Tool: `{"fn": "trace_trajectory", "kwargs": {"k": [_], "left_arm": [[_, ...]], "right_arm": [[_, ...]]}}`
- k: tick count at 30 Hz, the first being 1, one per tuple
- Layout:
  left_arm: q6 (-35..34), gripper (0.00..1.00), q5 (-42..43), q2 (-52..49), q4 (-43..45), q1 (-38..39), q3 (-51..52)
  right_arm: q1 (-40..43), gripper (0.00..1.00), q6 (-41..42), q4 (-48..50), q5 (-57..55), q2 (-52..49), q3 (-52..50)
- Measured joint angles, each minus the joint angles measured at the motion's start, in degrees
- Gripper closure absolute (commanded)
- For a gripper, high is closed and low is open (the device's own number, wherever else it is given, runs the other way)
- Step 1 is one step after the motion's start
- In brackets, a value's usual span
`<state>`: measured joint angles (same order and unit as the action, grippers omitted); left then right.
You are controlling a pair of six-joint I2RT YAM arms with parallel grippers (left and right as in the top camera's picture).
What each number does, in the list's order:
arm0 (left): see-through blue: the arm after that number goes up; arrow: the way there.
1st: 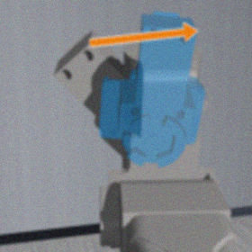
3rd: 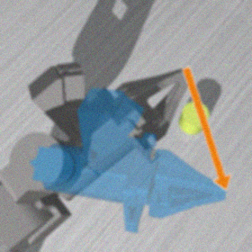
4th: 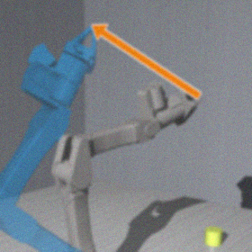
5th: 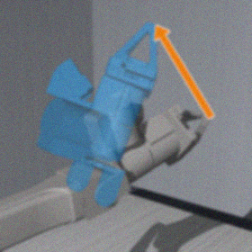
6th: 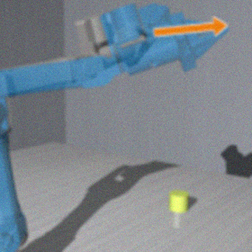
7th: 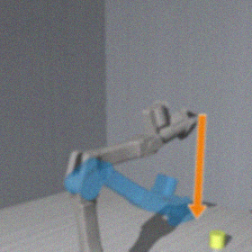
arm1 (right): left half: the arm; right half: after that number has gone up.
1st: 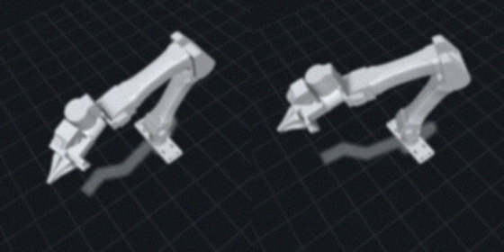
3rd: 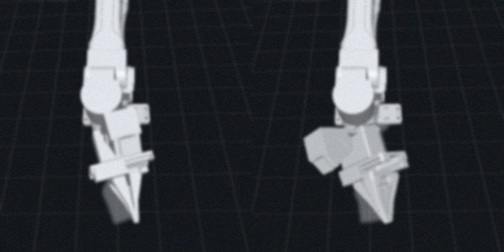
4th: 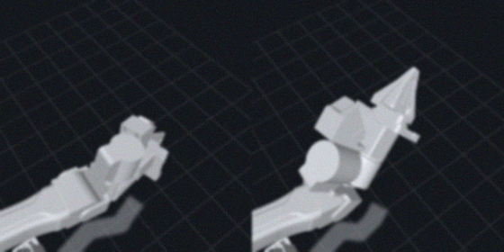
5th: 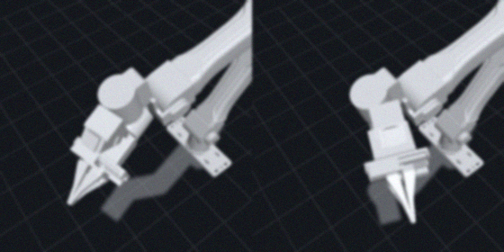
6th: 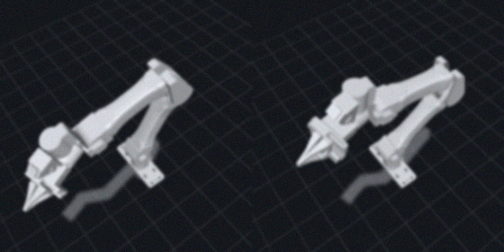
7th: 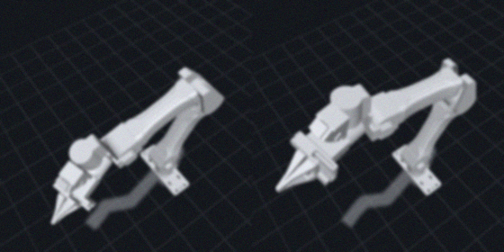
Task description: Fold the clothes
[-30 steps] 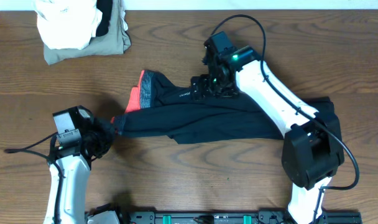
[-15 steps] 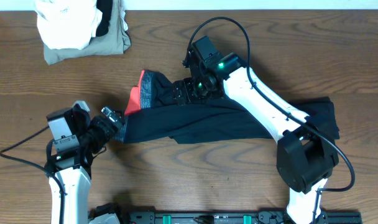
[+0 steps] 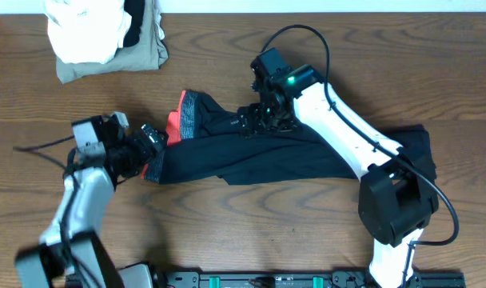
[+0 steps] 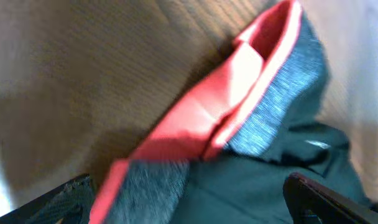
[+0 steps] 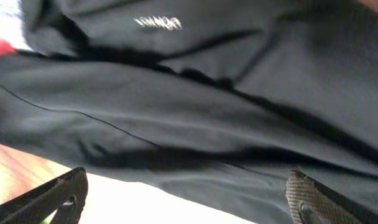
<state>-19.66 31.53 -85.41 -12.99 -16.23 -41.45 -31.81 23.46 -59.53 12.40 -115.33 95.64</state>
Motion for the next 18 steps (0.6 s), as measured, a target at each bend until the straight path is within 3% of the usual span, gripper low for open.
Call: {"fn": "trace_trajectory", "kwargs": {"k": [7, 8, 12, 18], "left_arm": [[2.19, 0.00, -0.24, -7.32, -0.15, 0.00, -3.43], [2.40, 0.04, -0.24, -7.69, -0.39, 0.00, -3.48], [2.78, 0.43, -0.28, -8.41, -2.21, 0.00, -3.48], [3.34, 0.79, -0.24, -8.46, -3.28, 0.00, -3.54]], "right_arm": [[-0.07, 0.01, -0.79, -2.89, -1.40, 0.00, 0.00], [-0.07, 0.01, -0.90, -2.91, -1.57, 0.00, 0.00], [-0.07, 0.01, -0.96, -2.95, -1.79, 0.00, 0.00], [-0.07, 0.01, -0.98, -3.02, -1.95, 0.00, 0.00]]}}
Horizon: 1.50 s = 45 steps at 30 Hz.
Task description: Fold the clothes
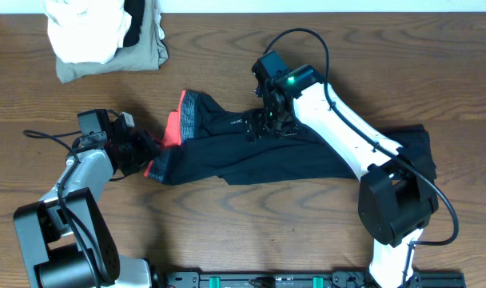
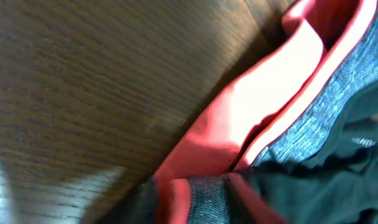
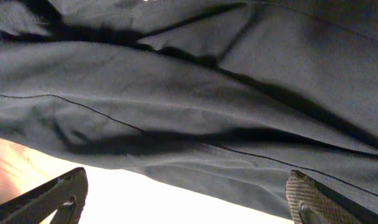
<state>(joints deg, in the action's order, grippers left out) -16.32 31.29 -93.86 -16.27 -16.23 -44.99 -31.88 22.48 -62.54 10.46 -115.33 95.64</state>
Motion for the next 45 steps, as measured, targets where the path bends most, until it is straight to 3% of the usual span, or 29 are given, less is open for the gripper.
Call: {"fn": "trace_trajectory", "kwargs": {"k": [2, 12, 26, 40, 45], "left_arm": [[0.07, 0.94, 0.17, 0.00, -0.20, 0.02, 0.00], [0.26, 0.94, 2.71, 4.28, -0.94, 0.02, 0.00], [0.26, 0.94, 4.04, 33.83, -5.64, 0.22, -0.04], [0.13, 0.94, -10.03, 35.08, -7.78, 0.26, -0.04], [-1.64, 0.94, -16.83, 35.10, -7.72, 0.26, -0.04]], "right_arm": [[0.00, 0.01, 0.00, 0.00, 0.00, 0.00, 0.00], [0.00, 0.01, -0.15, 0.04, -1.44, 0.00, -0.44], [0.00, 0.07, 1.66, 0.20, -7.17, 0.00, -2.12], [0.04, 0.09, 7.17, -3.91, -13.60, 0.00, -2.14], [0.04, 0.16, 9.20, -4.39, -15.72, 0.00, -2.14]]}}
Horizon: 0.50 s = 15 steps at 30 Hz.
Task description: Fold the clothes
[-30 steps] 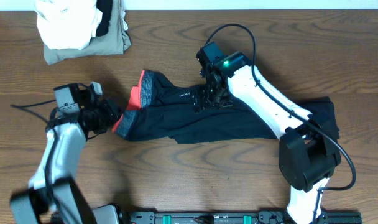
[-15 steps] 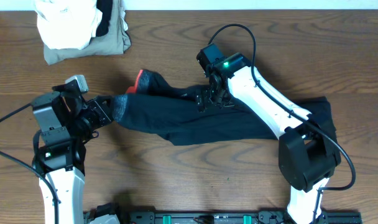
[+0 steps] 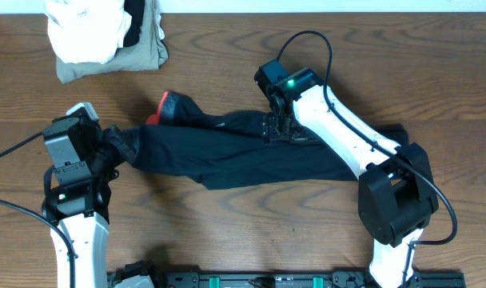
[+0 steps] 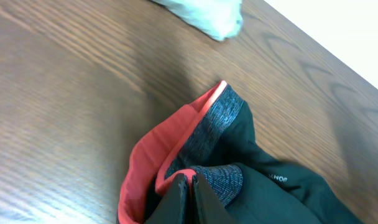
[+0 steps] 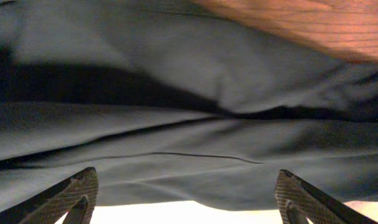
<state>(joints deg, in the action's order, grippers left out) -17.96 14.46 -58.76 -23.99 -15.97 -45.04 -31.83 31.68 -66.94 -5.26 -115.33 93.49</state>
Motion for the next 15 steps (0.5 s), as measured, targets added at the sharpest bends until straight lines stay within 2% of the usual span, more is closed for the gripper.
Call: {"fn": "trace_trajectory", "kwargs": {"k": [3, 10, 13, 15], "left_arm": [[-0.28, 0.94, -1.64, 0.00, 0.50, 0.00, 0.00], [-1.77, 0.94, -3.10, 0.00, 1.55, 0.00, 0.00], [-2.47, 0.94, -3.08, 0.11, 1.81, 0.00, 0.00], [-2.91, 0.94, -2.78, 0.42, 1.86, 0.00, 0.00]], "right_arm": [[-0.07, 0.23, 0.94, 0.17, 0.22, 0.00, 0.00], [-2.10, 0.32, -0.70, 1.53, 5.09, 0.00, -0.02], [-4.72, 0.53, -3.43, 4.31, 9.07, 0.00, -0.04], [-7.06, 0.59, -4.44, 5.79, 11.10, 0.00, -0.04]]}}
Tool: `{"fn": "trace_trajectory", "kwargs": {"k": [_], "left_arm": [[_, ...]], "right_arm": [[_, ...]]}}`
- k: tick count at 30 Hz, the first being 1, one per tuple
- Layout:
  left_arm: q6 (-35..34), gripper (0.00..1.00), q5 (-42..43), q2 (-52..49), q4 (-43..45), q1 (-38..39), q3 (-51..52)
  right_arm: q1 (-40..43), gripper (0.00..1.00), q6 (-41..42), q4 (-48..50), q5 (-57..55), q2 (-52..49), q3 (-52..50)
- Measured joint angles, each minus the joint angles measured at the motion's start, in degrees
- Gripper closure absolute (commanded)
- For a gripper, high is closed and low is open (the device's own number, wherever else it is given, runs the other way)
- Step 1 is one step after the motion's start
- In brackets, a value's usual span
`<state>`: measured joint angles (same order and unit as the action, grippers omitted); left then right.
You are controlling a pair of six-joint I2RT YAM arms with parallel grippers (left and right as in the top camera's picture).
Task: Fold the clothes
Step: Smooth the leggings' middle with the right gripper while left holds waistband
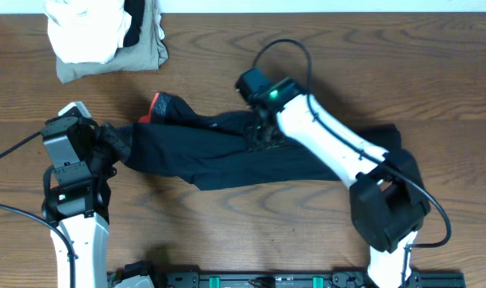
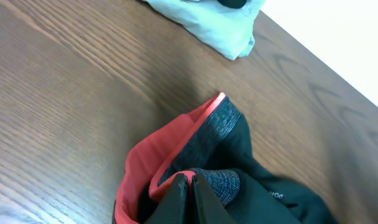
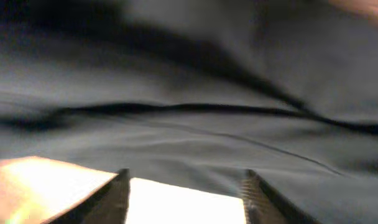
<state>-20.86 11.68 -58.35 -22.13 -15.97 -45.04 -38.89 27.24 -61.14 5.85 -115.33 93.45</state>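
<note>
A pair of black pants (image 1: 323,160) lies stretched left to right across the wooden table (image 1: 227,232). Its red and grey waistband (image 1: 157,106) is at the left end. My left gripper (image 1: 119,144) is shut on a fold of that waistband (image 2: 220,118), with the fingertips (image 2: 188,180) pinched on grey and red cloth. My right gripper (image 1: 259,132) is over the middle of the pants, close above the black fabric (image 3: 176,81). The right gripper (image 3: 184,186) is open, with a gap between its fingers and nothing visibly caught in it.
A pile of white, black and pale green clothes (image 1: 107,36) lies at the back left corner; its green edge (image 2: 207,25) shows in the left wrist view. Cables trail off both arms.
My right gripper has shifted left along the pants, and its fingers stand closer together. The pants' right end sits a little further left. My left gripper still holds the waistband.
At first the pants lay bunched, my left gripper open beside the waistband and my right gripper open over the middle. Then the left gripper was closer on the waistband. Later it was shut on it and further left, with the pants drawn out long, as now.
</note>
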Motion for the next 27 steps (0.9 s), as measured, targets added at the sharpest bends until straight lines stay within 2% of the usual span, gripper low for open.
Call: {"fn": "trace_trajectory", "kwargs": {"k": [2, 5, 6, 10, 18, 25, 26, 27], "left_arm": [[-0.20, 0.94, 0.44, 0.70, 0.00, 0.00, 0.00], [-0.35, 0.94, 1.05, 2.40, 0.02, 0.00, 0.00], [-0.35, 0.94, 1.25, 3.04, 0.02, 0.00, 0.00], [-0.35, 0.94, 1.66, 5.86, 0.09, 0.00, 0.00], [-0.35, 0.94, 1.66, 5.38, 5.95, 0.00, -0.07], [-0.39, 0.94, 1.66, -4.46, 16.85, 0.00, -0.70], [-0.39, 0.92, 1.66, -6.21, 18.01, 0.00, -0.72], [-0.37, 0.85, 1.66, -8.07, 18.78, 0.00, -0.74]], "right_arm": [[-2.01, 0.56, -0.57, 1.49, 1.31, 0.00, 0.00], [-4.17, 0.47, -0.92, 3.65, 2.54, 0.00, -0.04], [-4.50, 0.40, -1.11, 4.59, 2.80, 0.00, -0.07], [-4.68, 0.33, -1.42, 8.70, 2.69, 0.00, -0.09], [-4.28, 0.33, -2.78, 14.36, 2.05, 0.00, -0.11], [-4.42, 0.32, -3.37, 14.29, 2.03, 0.00, -0.11], [-4.42, 0.30, -3.39, 14.19, 2.01, 0.00, -0.11], [-4.42, 0.29, -3.39, 14.12, 2.03, 0.00, -0.11]]}}
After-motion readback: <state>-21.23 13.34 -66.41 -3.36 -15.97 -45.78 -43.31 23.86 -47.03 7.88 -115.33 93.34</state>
